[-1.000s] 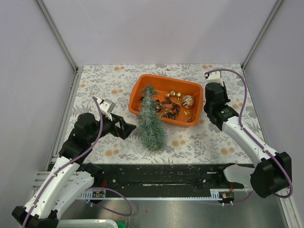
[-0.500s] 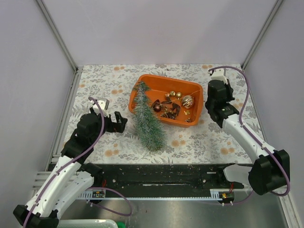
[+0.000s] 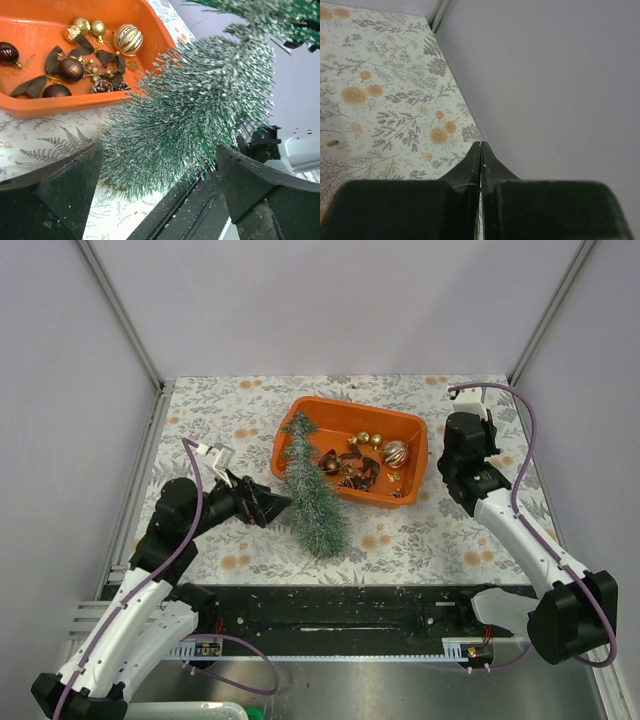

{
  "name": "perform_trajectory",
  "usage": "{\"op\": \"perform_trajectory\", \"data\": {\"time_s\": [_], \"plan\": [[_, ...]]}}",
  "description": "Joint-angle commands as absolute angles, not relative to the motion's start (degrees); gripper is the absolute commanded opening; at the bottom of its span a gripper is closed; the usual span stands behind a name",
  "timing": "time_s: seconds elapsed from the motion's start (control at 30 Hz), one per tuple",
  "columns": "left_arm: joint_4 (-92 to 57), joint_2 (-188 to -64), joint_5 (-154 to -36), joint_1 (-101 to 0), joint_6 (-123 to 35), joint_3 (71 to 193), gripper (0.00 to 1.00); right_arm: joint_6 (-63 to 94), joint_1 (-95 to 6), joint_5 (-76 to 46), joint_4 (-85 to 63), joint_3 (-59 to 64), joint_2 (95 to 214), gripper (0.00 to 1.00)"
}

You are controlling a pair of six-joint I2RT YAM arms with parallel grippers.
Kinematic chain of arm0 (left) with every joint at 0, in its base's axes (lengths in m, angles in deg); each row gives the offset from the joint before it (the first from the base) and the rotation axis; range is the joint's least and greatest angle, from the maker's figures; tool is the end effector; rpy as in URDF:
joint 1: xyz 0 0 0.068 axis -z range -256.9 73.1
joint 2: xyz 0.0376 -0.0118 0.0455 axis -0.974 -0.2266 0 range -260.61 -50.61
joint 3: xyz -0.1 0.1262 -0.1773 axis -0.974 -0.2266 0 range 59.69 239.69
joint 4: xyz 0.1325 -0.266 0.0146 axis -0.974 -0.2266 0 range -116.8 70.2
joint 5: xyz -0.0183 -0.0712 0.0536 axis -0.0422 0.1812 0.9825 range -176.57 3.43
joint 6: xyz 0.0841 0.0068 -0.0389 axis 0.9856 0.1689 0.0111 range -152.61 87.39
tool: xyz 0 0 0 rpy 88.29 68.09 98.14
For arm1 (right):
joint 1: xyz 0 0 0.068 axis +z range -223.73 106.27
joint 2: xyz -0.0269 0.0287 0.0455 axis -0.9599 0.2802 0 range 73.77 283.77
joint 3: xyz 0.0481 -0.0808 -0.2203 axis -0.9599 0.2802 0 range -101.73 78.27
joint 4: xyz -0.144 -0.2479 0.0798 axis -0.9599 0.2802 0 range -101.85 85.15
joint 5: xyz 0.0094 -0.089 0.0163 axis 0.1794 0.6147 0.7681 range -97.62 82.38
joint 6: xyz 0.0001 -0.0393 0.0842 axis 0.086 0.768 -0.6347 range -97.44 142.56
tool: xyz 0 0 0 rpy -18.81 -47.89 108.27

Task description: Decorate the small christmas tree

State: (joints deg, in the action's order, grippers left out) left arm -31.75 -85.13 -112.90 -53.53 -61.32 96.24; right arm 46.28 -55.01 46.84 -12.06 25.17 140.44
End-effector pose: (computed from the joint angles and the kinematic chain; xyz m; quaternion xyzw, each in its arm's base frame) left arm 0.2227 -0.1366 0.2879 0.1116 0.7515 -0.4317 0.4862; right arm 0.3418 0.0438 0.2876 0.0120 0.7531 -0.3827 0.5350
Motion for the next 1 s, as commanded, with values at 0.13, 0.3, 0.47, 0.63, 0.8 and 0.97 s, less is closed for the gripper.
{"op": "perform_trajectory", "data": {"time_s": [0.13,0.3,0.47,0.63,0.8,0.97], "plan": [[-31.3,-83.7,-111.3,-55.1,-63.6,97.2,0.99,46.1,-55.3,49.2,-12.7,25.5,141.4,0.00],[-33.5,-82.7,-108.2,-55.2,-59.3,99.7,0.99,48.6,-57.6,50.6,-14.2,25.8,141.2,0.00],[-35.3,-82.2,-109.6,-55.2,-57.3,103.9,0.99,51.4,-59.4,52.5,-16.3,25.1,141.8,0.00],[-36.8,-80.9,-117.6,-55.2,-51.4,109.1,0.99,50.2,-58.7,49.9,-8.7,26.9,133.6,0.00],[-36.6,-80.9,-128.9,-55.1,-44.9,114.9,0.99,44.9,-54.8,44.7,6.1,26.3,124.4,0.00],[-33.2,-83.4,-134.1,-54.9,-41.4,117.5,0.99,37.8,-51.0,30.2,21.3,22.2,114.7,0.00]]}}
